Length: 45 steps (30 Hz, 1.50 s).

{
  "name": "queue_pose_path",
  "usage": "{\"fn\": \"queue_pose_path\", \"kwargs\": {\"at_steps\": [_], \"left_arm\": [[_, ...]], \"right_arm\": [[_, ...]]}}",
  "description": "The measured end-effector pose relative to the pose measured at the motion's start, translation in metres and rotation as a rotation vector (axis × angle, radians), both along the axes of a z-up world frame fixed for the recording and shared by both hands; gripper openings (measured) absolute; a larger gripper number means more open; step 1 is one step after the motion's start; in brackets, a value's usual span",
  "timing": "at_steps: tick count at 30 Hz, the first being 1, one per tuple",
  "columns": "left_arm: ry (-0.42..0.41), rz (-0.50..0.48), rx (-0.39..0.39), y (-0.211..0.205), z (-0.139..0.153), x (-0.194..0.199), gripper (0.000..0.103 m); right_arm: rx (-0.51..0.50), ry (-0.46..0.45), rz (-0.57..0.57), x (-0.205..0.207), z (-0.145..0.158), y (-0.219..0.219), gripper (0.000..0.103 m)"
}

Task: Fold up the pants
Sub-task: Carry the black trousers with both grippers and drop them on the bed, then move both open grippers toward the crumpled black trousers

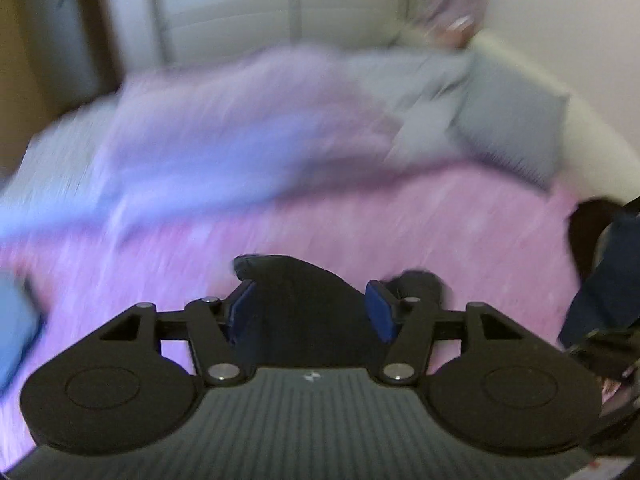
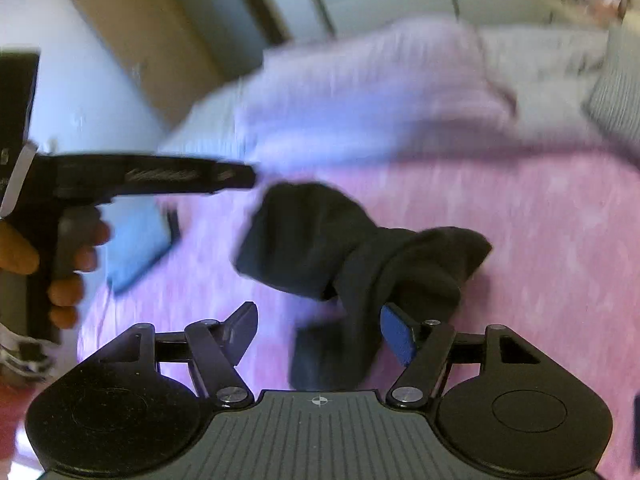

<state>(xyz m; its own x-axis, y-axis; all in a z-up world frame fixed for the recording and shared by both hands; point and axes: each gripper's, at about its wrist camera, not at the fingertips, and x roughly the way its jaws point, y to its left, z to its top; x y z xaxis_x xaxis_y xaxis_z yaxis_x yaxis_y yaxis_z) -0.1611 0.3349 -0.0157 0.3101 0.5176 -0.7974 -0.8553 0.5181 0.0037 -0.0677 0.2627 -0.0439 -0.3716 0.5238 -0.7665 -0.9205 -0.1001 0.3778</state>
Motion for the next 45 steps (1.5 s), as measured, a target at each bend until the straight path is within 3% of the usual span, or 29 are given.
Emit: {"fn": "queue_pose_path", "kwargs": {"at_steps": [3, 5, 11, 17, 30, 38, 45], "left_arm": [[0.028, 0.083, -0.104, -0.031, -0.032, -0.05, 0.056], [0.049, 0.136, -0.131, -0.054, -0.044, -0.084, 0.056], [-0.001, 0.227, -0.148, -0.117, -0.038, -0.131, 0.061], [-0.018, 0.233, -0.116, -0.15, -0.038, -0.119, 0.064], [-0.013, 0.315, -0.147, -0.222, -0.051, -0.103, 0.064], [-0.013, 0.338, -0.149, -0.227, -0.05, -0.11, 0.064], [-0.003, 0.297, -0.165, -0.21, -0.054, -0.123, 0.064]], "right_arm": [[-0.079, -0.058, 0.067, -0.002, -0.024, -0.022, 0.065], [-0.103, -0.083, 0.087, 0.0, -0.034, -0.039, 0.065], [-0.09, -0.105, 0.102, -0.012, -0.027, -0.082, 0.065], [-0.078, -0.124, 0.149, -0.009, -0.029, -0.109, 0.065], [-0.101, -0.146, 0.219, 0.016, -0.05, -0.144, 0.065], [-0.097, -0.16, 0.244, 0.008, -0.047, -0.143, 0.065], [-0.117, -0.162, 0.211, -0.009, -0.051, -0.133, 0.065]]}}
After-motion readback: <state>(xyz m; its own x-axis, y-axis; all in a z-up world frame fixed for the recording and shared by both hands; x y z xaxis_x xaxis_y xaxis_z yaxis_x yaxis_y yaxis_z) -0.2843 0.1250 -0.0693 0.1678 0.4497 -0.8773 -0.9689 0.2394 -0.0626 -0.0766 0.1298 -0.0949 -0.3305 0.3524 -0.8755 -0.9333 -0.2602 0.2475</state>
